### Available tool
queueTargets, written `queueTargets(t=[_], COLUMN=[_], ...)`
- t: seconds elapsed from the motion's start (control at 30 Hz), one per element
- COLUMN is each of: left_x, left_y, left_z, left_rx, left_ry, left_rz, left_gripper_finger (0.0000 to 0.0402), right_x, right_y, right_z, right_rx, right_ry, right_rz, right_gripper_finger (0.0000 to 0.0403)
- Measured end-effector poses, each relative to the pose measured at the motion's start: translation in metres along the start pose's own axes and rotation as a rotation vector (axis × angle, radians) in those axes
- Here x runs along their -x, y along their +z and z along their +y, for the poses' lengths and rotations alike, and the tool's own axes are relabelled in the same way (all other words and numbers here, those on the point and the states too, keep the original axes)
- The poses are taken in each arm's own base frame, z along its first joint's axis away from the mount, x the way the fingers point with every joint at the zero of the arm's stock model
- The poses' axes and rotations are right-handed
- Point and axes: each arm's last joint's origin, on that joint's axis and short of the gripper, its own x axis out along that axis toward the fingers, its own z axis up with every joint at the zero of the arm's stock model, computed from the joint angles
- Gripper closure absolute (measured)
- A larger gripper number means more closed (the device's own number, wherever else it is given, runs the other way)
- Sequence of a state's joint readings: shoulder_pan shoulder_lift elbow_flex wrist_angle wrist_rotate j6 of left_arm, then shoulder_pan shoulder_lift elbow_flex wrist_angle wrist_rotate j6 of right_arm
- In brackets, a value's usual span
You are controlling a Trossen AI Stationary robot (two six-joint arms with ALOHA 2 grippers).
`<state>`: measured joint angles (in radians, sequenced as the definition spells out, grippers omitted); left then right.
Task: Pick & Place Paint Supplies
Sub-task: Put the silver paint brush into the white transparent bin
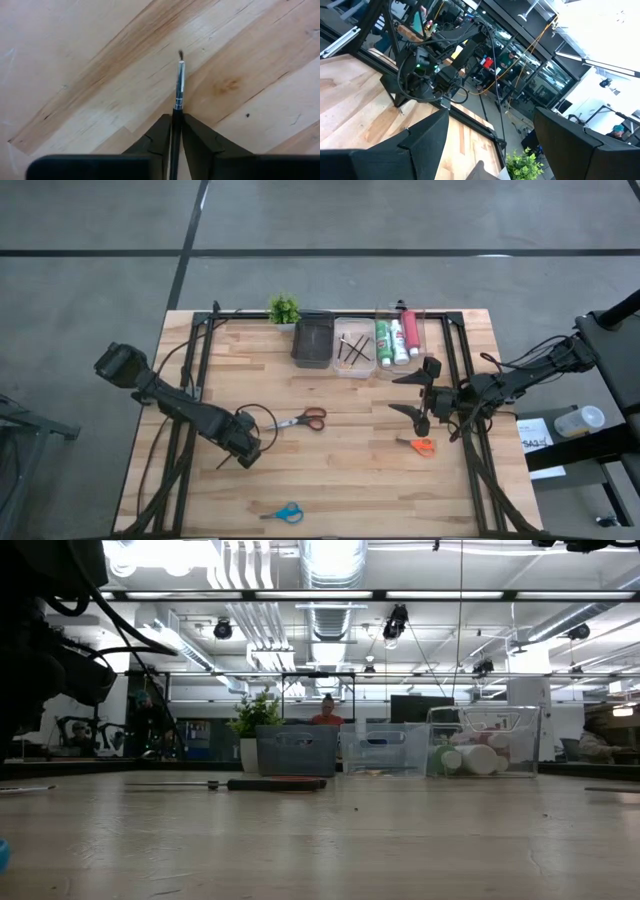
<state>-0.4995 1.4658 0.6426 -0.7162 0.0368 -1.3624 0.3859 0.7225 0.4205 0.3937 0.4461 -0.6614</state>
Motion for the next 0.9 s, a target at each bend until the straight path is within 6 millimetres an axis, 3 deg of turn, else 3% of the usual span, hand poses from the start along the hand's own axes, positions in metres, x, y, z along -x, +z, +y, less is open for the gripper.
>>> queueTargets(t=[0.27, 0.9], left_x=[-0.0001, 0.0020], left_y=[0.0000, 0.0001], left_z=[0.0002, -0.0001], left_rx=[0.000, -0.002], left_ry=[0.002, -0.015], left_rz=[-0.002, -0.007], left_gripper_finger=[0.0391, 0.0389], right_x=[0.0000, 0.0000], right_y=[-0.0001, 0.0000], right_z=[0.0000, 0.0000], right_rx=[0.000, 0.000], right_ry=[0.000, 0.000], right_rz=[0.000, 0.000], right_gripper_finger=[0.0115, 0.0115])
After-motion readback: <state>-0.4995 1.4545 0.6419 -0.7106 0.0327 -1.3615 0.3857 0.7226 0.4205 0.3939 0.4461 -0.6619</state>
